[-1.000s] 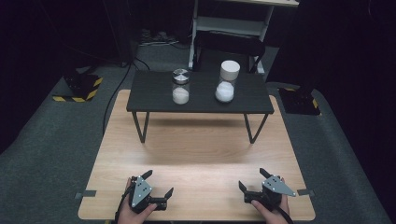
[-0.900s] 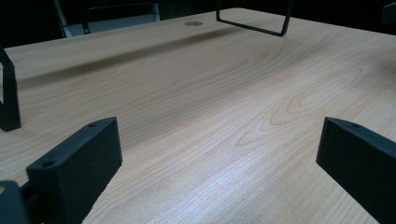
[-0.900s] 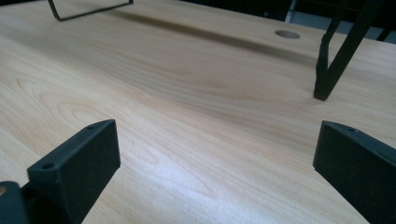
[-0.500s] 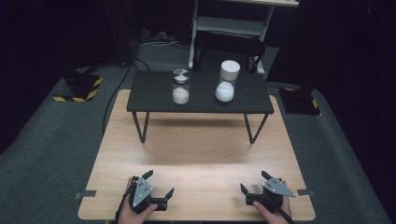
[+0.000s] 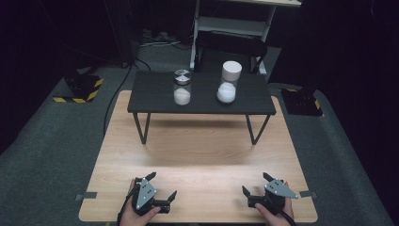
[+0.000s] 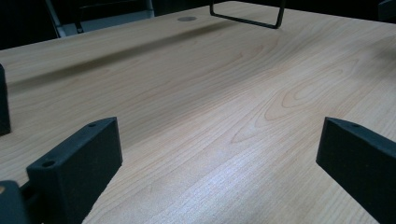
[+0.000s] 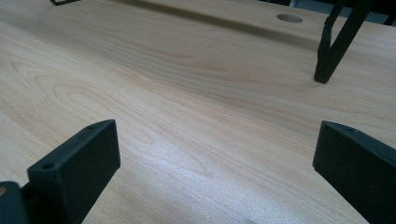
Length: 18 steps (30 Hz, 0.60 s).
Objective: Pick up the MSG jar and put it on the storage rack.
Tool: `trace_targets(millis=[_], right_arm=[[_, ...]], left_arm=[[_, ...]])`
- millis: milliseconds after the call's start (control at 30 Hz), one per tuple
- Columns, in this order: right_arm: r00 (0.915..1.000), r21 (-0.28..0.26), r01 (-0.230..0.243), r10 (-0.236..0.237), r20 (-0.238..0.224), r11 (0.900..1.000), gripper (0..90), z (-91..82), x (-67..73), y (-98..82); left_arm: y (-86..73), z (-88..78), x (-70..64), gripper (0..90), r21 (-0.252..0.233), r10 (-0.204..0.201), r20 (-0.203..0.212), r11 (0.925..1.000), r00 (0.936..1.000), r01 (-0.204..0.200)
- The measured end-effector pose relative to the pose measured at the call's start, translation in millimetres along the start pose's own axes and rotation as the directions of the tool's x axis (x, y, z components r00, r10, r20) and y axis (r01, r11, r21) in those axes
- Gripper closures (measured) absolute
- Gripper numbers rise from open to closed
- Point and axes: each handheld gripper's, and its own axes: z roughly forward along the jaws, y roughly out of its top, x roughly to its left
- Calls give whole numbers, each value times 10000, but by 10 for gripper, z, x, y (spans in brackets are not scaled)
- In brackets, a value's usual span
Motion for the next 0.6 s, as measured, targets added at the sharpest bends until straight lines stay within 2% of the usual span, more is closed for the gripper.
trace_targets(millis=[300,600], right_arm=[[10000,73,-32,32,53,10000,2,-3,8,9],[10000,28,-9,9,58,10000,2,-7,12,0]], left_arm=[[-11,-6,11,6,-58,4,52,10000,10000,-3],[23,12,26,9,138,-3,132,9999,9999,1]])
